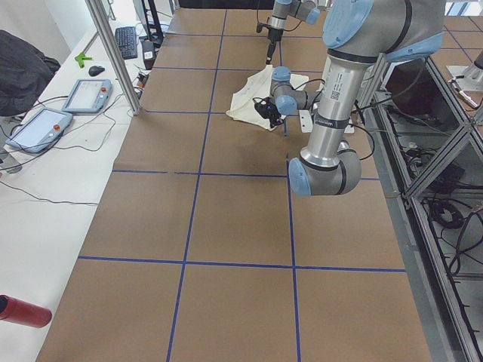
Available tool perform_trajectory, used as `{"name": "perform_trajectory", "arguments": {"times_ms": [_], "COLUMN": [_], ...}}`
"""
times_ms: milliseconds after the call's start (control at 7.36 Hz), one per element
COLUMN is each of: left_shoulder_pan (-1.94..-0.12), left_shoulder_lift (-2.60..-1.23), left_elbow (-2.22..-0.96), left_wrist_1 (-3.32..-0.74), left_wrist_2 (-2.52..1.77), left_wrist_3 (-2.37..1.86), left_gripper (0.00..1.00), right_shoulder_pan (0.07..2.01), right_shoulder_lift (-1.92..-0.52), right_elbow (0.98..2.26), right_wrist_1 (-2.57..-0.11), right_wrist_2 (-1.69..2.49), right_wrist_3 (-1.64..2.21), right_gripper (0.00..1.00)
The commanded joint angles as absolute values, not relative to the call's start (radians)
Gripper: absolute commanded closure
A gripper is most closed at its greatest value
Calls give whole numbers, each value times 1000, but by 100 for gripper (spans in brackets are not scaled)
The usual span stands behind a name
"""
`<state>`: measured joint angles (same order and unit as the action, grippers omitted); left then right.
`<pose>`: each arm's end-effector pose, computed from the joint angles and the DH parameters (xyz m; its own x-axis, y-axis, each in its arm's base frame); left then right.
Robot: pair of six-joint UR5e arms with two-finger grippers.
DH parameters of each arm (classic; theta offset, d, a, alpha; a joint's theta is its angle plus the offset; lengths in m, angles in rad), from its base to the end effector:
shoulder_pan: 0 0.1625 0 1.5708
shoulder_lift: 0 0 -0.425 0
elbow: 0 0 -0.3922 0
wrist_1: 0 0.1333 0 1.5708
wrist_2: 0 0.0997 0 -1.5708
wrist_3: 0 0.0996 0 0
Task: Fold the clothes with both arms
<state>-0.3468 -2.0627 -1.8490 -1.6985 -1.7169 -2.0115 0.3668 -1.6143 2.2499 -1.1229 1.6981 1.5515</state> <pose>0.5441 -0.3230 0.2475 0.4324 -0.6050 -0.6685 0.4574 0.7862 -0.4156 -0.3592 -0.2672 0.3124 0.4419 0.1492 0.8846 -0.2425 0.9692 -0.0424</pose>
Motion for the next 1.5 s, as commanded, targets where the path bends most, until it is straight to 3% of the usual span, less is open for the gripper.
{"name": "perform_trajectory", "arguments": {"times_ms": [0,272,544,1359], "left_shoulder_pan": [-470,-569,-668,-747], "left_shoulder_lift": [-2127,-2247,-2311,-2480], "left_elbow": [-1750,-1567,-1467,-999], "left_wrist_1": [-1704,-1729,-1747,-2207], "left_wrist_2": [-1715,-1715,-1715,-1649], "left_wrist_3": [-1971,-1907,-1779,-1654], "left_gripper": [100,100,100,100], "right_shoulder_pan": [367,365,365,364], "right_shoulder_lift": [-1612,-1612,-1611,-1608], "right_elbow": [2250,2247,2246,2240], "right_wrist_1": [-1123,-1123,-1123,-1123], "right_wrist_2": [1698,1697,1697,1697], "right_wrist_3": [1555,1554,1554,1560], "right_gripper": [0,0,0,0]}}
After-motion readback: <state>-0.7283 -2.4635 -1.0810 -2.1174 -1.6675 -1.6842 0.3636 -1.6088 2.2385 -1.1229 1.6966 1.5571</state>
